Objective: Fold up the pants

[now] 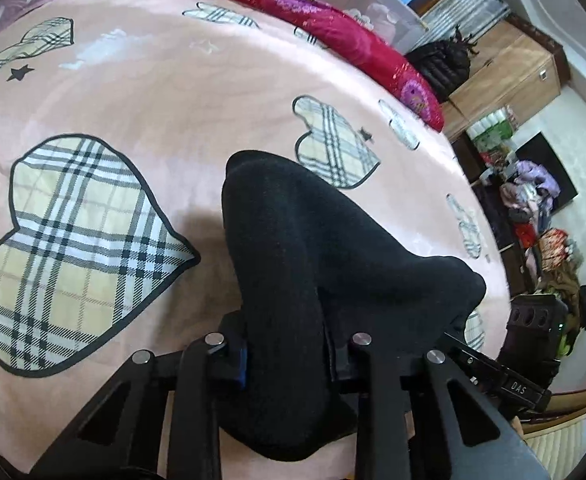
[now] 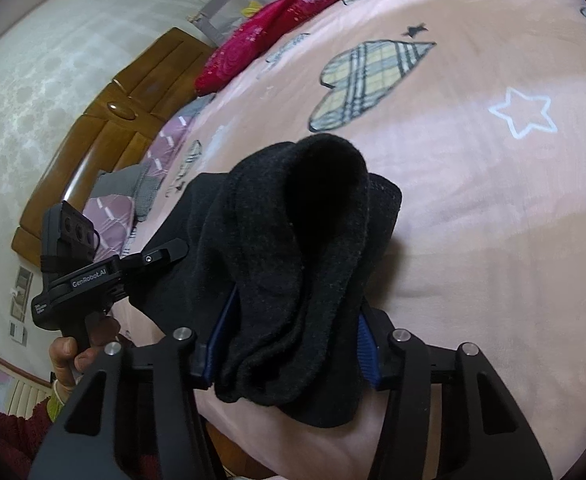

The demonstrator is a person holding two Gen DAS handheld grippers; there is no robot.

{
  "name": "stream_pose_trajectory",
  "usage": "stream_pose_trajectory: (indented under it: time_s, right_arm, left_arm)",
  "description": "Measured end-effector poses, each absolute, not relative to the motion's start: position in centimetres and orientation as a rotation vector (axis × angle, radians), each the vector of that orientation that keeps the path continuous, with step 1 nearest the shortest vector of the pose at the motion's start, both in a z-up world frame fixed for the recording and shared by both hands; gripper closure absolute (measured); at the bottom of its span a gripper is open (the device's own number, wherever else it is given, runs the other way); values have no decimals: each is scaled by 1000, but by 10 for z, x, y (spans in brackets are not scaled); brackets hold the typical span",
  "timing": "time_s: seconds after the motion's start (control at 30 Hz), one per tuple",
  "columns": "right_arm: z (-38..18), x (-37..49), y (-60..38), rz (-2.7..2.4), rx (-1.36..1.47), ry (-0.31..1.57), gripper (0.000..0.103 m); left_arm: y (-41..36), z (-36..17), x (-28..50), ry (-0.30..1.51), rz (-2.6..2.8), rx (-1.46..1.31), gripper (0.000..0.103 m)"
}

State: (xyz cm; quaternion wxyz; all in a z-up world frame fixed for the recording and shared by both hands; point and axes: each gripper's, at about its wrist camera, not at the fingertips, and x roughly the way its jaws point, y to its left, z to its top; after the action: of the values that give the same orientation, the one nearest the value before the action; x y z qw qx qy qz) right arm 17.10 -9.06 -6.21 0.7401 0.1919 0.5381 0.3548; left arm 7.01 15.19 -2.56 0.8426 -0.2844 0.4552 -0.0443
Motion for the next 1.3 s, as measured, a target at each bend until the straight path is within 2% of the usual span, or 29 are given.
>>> stream_pose_trajectory:
  time_s: [0.57,1.3]
  right_arm:
    - [-9,209,-47,926,312,1063,50]
    - [-45,280,18,964,238,1139,50]
  left_arm:
    - [185,36,63,833,-26,-574,77]
    - [237,-8,127,882,105,-583,77]
